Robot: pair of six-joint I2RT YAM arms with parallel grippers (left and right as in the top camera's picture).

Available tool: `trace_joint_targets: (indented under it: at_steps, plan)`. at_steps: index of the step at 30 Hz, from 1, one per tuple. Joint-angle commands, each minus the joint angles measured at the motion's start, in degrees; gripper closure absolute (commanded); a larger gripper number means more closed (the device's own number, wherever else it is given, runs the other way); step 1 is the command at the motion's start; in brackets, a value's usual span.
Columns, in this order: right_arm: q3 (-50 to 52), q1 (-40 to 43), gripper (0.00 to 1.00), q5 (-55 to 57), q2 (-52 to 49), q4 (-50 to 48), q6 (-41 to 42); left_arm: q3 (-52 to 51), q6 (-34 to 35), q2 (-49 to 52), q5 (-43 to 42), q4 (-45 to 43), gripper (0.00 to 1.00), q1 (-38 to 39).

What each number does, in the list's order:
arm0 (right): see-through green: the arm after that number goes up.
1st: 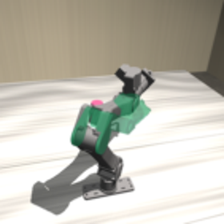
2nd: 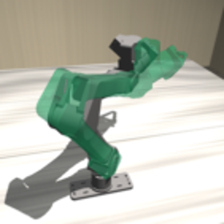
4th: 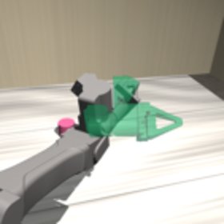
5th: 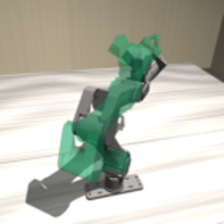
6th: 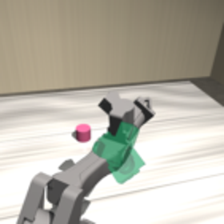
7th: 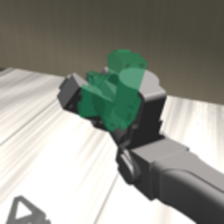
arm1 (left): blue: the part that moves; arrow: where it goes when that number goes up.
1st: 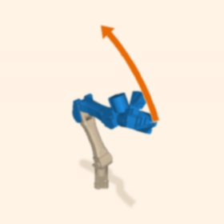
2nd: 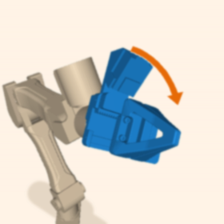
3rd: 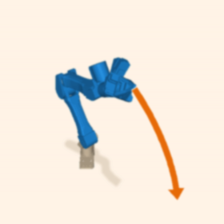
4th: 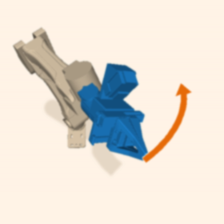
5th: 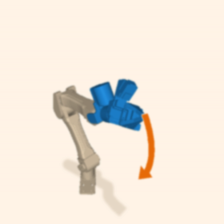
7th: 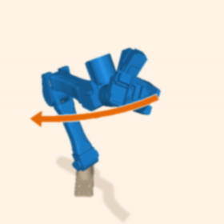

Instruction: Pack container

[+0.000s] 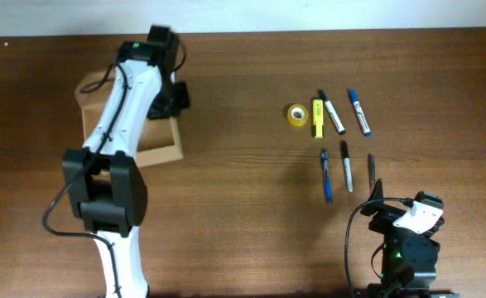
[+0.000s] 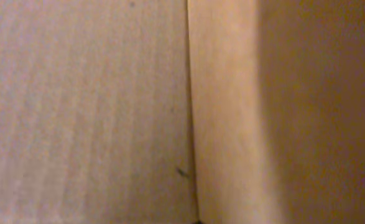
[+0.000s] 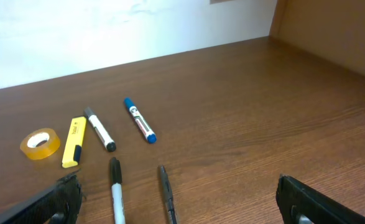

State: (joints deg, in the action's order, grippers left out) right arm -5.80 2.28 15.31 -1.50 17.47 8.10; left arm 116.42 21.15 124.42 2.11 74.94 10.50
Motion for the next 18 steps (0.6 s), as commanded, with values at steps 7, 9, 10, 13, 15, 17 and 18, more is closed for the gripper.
trace_joint_targets:
  at_steps: [7, 9, 10, 13, 15, 17, 18]
  plan:
    - [0.35, 0.37, 0.01, 0.11, 0.39, 0.07, -0.13, 14.73, 11.56, -0.28, 5.31, 2.71, 0.99, 15.69]
    - [0.35, 0.37, 0.01, 0.11, 0.39, 0.07, -0.13, 14.73, 13.53, 0.42, 5.99, 1.86, 0.98, 18.27]
    - [0.35, 0.37, 0.01, 0.11, 0.39, 0.07, -0.13, 14.73, 14.97, 1.18, 7.06, 1.36, 0.98, 19.61]
    - [0.35, 0.37, 0.01, 0.11, 0.39, 0.07, -0.15, 14.73, 16.7, 4.17, 9.09, -1.46, 0.98, 22.47]
    - [0.35, 0.37, 0.01, 0.11, 0.39, 0.07, -0.13, 14.73, 16.83, 6.67, 8.02, -3.39, 0.98, 23.56]
    - [0.35, 0.37, 0.01, 0.11, 0.39, 0.07, -0.15, 14.73, 16.83, 9.53, 6.6, -4.07, 0.98, 24.22]
    - [0.35, 0.37, 0.01, 0.11, 0.39, 0.07, -0.13, 14.73, 16.83, 10.73, 6.05, -4.0, 0.98, 24.35]
